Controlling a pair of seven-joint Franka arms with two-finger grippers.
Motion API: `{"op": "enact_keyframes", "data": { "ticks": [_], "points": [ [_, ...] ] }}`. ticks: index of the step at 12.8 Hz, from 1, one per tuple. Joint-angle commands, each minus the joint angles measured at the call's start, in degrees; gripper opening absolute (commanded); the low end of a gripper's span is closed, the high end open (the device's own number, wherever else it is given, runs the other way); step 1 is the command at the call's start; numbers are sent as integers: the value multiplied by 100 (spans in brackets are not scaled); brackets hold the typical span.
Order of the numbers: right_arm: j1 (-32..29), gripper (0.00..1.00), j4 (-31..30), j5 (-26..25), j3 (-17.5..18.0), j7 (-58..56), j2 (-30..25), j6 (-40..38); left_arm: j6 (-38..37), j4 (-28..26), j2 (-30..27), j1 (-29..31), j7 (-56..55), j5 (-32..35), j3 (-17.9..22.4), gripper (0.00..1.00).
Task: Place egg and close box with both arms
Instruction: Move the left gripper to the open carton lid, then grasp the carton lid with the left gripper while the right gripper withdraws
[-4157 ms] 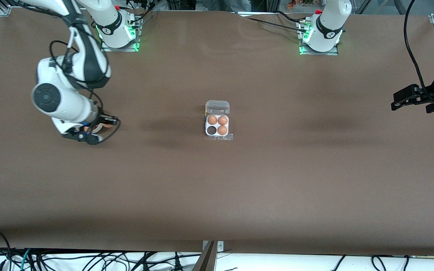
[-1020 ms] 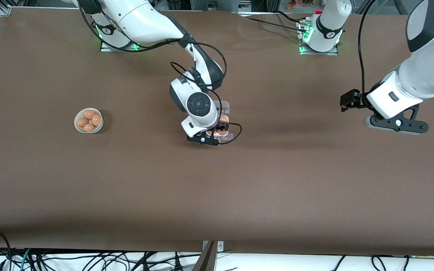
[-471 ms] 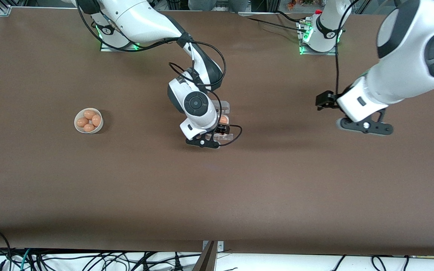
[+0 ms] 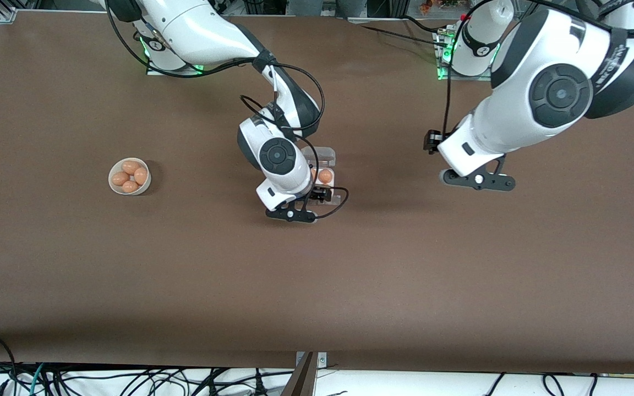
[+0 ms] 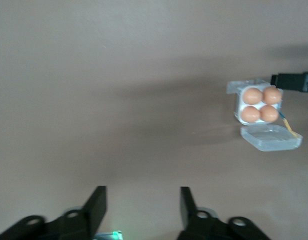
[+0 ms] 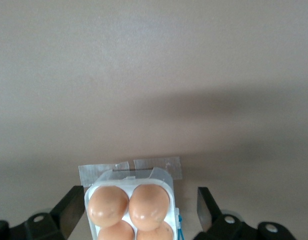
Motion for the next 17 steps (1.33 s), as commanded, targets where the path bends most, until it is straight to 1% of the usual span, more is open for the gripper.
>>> {"op": "enact_keyframes", "data": {
  "ticks": [1, 3, 4, 5, 8, 9, 11, 12, 13, 14, 16, 17],
  "points": [
    [-166, 100, 84, 42, 11, -157, -22, -106, -67, 15, 203, -232, -487, -358, 43, 24],
    [-455, 100, 84, 24, 28, -367, -40, -106, -67, 15, 370, -513, -927, -359, 51, 12],
    [-518, 100, 84, 15, 11, -255, -49, -106, -67, 15, 484, -697, -1068, -402, 43, 7],
    [-518, 100, 40, -20, -215, -262, -92, -106, -67, 15, 581, -812, -1200, -481, 51, 3],
    [-527, 100, -39, -29, -796, -595, -251, -159, -67, 15, 801, -1032, -1779, -771, 43, 3],
    [-527, 100, -48, -29, -954, -631, -312, -333, -67, 15, 836, -1077, -1903, -842, 43, 3],
    [-527, 100, -30, -37, -1297, -658, -365, -589, -67, 23, 1055, -1226, -2245, -1192, 43, 4],
    [-536, 100, -39, -38, -1412, -814, -487, -694, -67, 23, 1126, -1418, -2395, -1263, 43, 6],
    [-492, 100, -48, -20, -1596, -1121, -514, -808, -58, 23, 1213, -1646, -2501, -1264, 51, 6],
    [-422, 100, -39, -3, -1876, -1428, -576, -975, -41, 58, 1345, -1718, -2589, -1273, 51, 6],
    [-544, 100, -31, 50, -2063, -1920, -908, -1510, -6, 76, 1565, -1929, -2835, -1404, 51, 6],
    [-693, 100, -48, 59, -2081, -2324, -989, -1591, 3, 76, 1627, -1947, -2967, -1422, 51, 6]
  ]
}}
